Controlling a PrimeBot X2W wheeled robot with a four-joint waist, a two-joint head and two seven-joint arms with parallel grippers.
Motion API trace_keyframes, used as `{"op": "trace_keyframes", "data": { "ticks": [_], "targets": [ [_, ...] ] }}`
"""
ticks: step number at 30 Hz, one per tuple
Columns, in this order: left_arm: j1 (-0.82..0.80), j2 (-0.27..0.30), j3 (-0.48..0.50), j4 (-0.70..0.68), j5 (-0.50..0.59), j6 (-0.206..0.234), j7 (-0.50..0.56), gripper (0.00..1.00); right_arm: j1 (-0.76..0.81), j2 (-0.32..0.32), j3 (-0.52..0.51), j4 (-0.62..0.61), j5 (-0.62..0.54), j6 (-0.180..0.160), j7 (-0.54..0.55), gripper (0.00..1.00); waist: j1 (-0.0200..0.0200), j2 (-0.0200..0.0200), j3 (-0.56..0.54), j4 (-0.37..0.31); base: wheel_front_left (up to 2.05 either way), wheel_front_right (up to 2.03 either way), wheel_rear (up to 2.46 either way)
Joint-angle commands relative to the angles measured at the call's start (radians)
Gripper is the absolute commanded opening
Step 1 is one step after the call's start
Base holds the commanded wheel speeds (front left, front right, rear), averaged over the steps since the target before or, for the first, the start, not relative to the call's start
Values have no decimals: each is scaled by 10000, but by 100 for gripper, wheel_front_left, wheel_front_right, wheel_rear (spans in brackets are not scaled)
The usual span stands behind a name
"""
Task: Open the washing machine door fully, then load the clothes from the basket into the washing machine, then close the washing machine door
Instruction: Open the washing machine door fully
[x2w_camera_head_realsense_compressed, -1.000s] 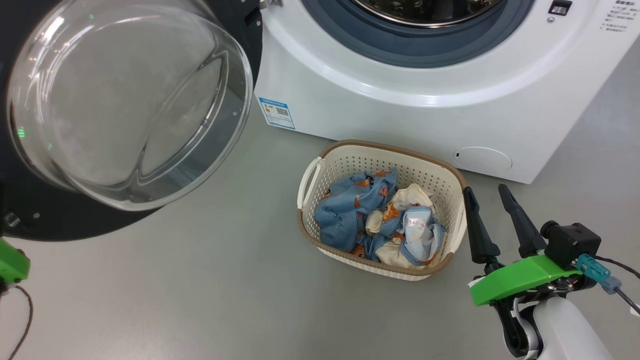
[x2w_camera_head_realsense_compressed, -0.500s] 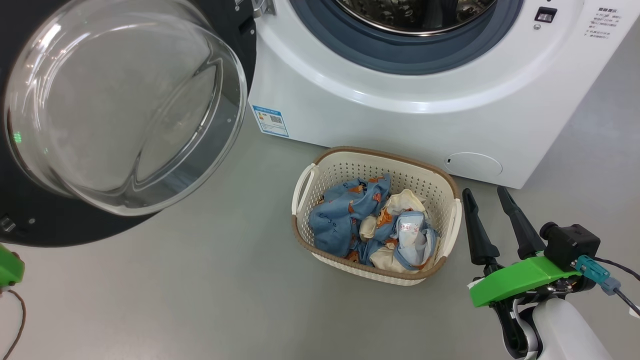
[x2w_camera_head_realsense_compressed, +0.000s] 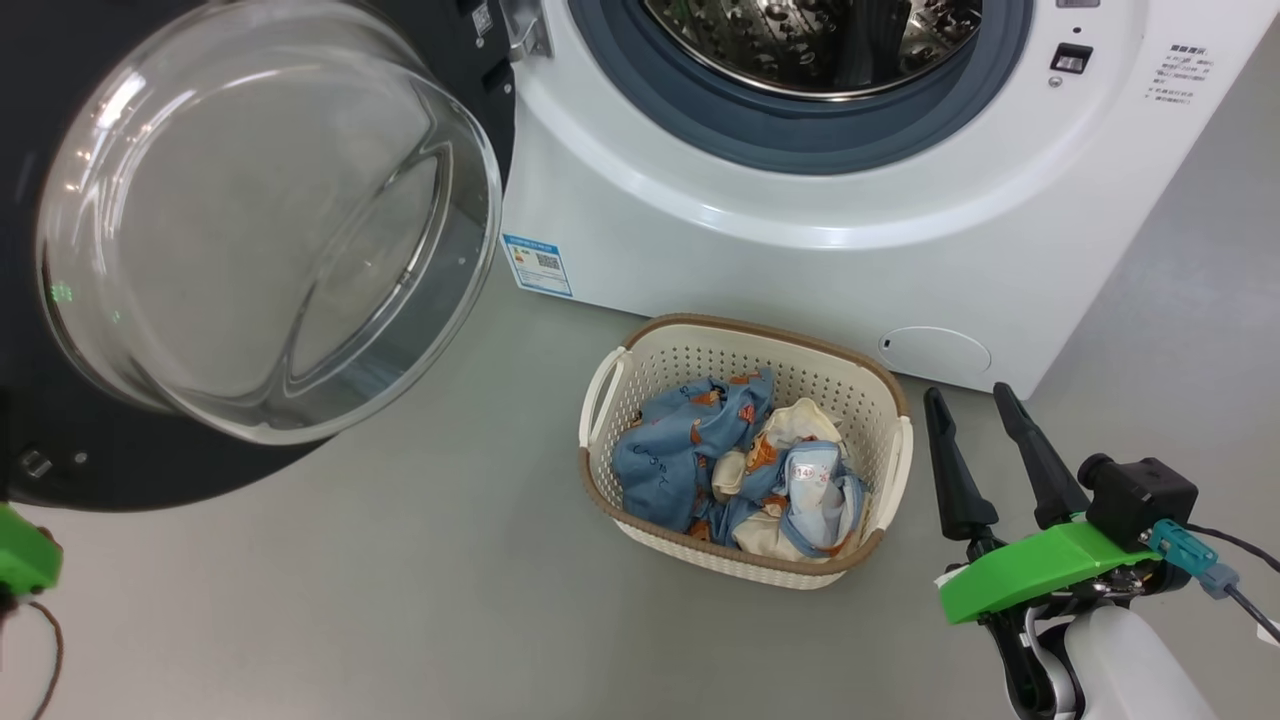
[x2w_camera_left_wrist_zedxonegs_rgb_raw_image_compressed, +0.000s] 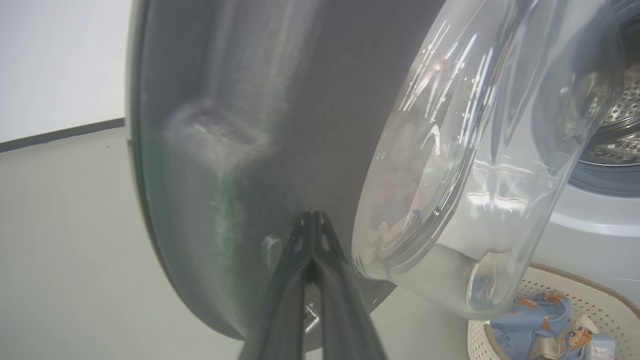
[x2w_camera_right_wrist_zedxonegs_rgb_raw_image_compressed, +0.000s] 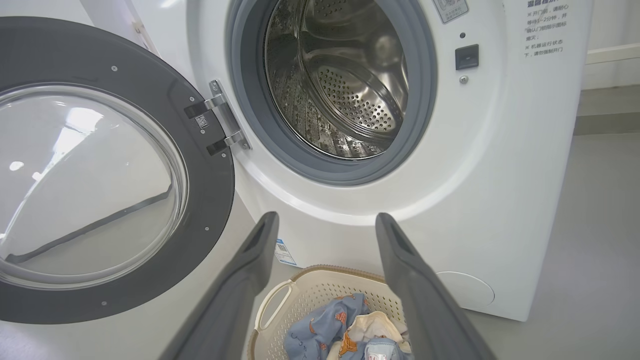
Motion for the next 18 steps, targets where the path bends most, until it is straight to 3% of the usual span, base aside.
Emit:
{"op": "trace_keyframes", "data": {
  "ticks": [1,7,8,9,10,11,18],
  "targets": [
    [-26,717,301,-194,-137,48,-121,0,10,83,266,-200,90,46,-122,100,0,0,-35,-9,0,0,0],
    [460,728,648,-946,-197,48,-146,0,47,83,277,-190,50,46,-122,100,0,0,-146,-101,0,0,0],
    [567,717,779,-1102,-130,48,-147,4,51,83,278,-192,48,46,-122,100,0,0,-163,-121,0,0,0],
    [683,690,935,-1263,-68,48,-147,34,58,83,282,-196,44,46,-122,100,0,0,-178,-144,0,0,0],
    [807,657,1103,-1421,1,48,-148,75,64,83,292,-197,36,46,-122,100,0,0,-194,-176,0,0,0],
    [935,626,1261,-1588,94,48,-148,100,74,83,304,-196,29,46,-122,100,0,0,-212,-214,0,0,0],
    [1783,212,2546,-2991,790,48,-149,100,149,83,365,-195,44,46,-122,100,0,0,-364,-541,0,0,0]
  ]
}}
